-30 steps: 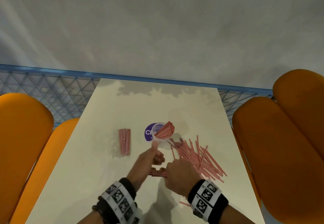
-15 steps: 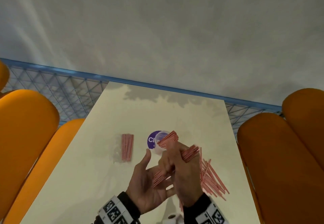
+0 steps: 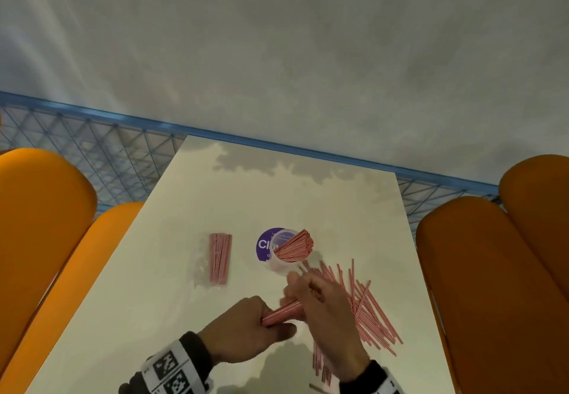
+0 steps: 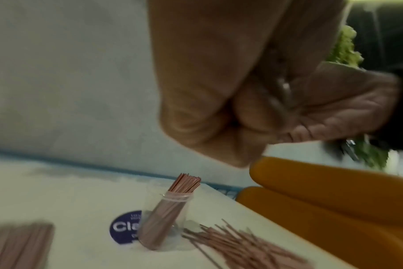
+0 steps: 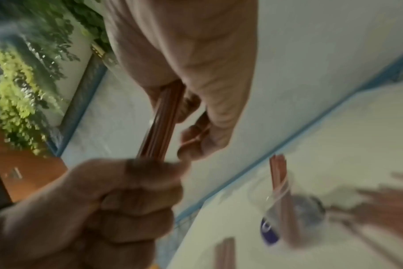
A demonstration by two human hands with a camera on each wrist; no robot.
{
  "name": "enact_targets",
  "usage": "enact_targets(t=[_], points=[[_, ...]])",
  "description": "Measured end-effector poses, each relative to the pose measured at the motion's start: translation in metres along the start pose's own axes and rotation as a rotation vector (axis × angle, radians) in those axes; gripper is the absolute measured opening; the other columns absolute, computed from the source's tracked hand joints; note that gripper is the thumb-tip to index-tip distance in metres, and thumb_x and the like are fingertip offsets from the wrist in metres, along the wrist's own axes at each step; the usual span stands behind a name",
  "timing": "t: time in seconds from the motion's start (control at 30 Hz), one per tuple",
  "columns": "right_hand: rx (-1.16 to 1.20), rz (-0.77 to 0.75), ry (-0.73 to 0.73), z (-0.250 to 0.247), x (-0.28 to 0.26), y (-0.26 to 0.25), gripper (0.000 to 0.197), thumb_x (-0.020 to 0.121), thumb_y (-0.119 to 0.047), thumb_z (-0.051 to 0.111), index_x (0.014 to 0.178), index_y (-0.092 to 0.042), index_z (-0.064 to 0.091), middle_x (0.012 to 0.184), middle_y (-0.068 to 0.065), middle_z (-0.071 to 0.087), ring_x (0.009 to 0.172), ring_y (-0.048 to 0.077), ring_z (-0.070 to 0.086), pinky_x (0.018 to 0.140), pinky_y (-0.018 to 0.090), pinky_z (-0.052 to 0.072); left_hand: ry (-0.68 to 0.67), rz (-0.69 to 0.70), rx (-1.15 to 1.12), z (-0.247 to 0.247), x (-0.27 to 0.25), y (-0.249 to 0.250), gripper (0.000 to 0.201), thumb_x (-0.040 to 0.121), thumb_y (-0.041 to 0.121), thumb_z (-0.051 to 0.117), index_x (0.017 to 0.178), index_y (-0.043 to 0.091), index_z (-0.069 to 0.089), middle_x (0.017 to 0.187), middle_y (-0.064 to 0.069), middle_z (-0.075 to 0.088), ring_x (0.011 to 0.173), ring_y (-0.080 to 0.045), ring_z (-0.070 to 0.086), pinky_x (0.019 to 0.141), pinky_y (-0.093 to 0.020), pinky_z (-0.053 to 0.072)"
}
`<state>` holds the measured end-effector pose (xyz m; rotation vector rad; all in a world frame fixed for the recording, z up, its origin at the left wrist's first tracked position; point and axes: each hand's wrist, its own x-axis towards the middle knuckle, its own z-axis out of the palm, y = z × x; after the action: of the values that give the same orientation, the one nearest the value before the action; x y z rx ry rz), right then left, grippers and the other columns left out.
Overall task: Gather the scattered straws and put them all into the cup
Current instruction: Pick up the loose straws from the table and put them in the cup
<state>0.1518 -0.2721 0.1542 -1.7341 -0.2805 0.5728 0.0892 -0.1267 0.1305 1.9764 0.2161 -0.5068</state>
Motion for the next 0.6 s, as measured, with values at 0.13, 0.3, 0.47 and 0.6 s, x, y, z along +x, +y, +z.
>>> enact_targets(t=[0.13, 0.3, 0.47, 0.6], points=[[-0.639, -0.158, 0.043, -0.003, 0.015, 0.013, 0.052, 0.093, -0.060, 0.031, 0.060, -0.023, 0.047, 0.057, 0.002, 0.052, 0.053, 0.015, 0.047, 0.054, 0.027, 0.043, 0.209, 0.024, 0.285, 0.008, 0.022, -0.006, 0.045, 0.085, 0.032, 0.052, 0.045, 0.014, 0.040, 0.040, 0.001, 0.039, 0.041, -0.016, 0.034, 0.048, -0.028, 0.033], [-0.873, -0.107, 0.108, -0.020, 0.068, 0.010, 0.051, 0.098, -0.052, 0.036, 0.063, -0.018, 0.050, 0.056, -0.002, 0.056, 0.050, 0.014, 0.052, 0.049, 0.032, 0.046, 0.204, 0.050, 0.237, -0.009, 0.066, 0.000, 0.031, 0.085, 0.045, 0.066, 0.066, 0.026, 0.051, 0.063, 0.008, 0.056, 0.056, -0.012, 0.052, 0.057, -0.020, 0.038], [-1.086, -0.143, 0.246, -0.034, 0.138, 0.008, 0.046, 0.101, -0.048, 0.029, 0.066, -0.020, 0.042, 0.062, -0.006, 0.053, 0.063, 0.025, 0.056, 0.059, 0.031, 0.038, 0.331, -0.085, 0.460, -0.034, 0.130, -0.018, 0.111, 0.059, 0.058, 0.082, 0.146, 0.019, 0.025, 0.148, 0.001, 0.037, 0.132, -0.022, 0.040, 0.110, -0.049, 0.032], [-1.348, -0.098, 0.048, -0.014, 0.171, 0.035, 0.033, 0.101, -0.038, 0.035, 0.105, -0.016, 0.060, 0.099, 0.002, 0.065, 0.091, 0.027, 0.062, 0.065, 0.033, 0.041, 0.255, -0.093, 0.512, -0.026, 0.165, -0.031, 0.118, 0.061, 0.053, 0.083, 0.151, 0.018, 0.015, 0.157, -0.001, 0.026, 0.140, -0.026, 0.033, 0.112, -0.051, 0.027]])
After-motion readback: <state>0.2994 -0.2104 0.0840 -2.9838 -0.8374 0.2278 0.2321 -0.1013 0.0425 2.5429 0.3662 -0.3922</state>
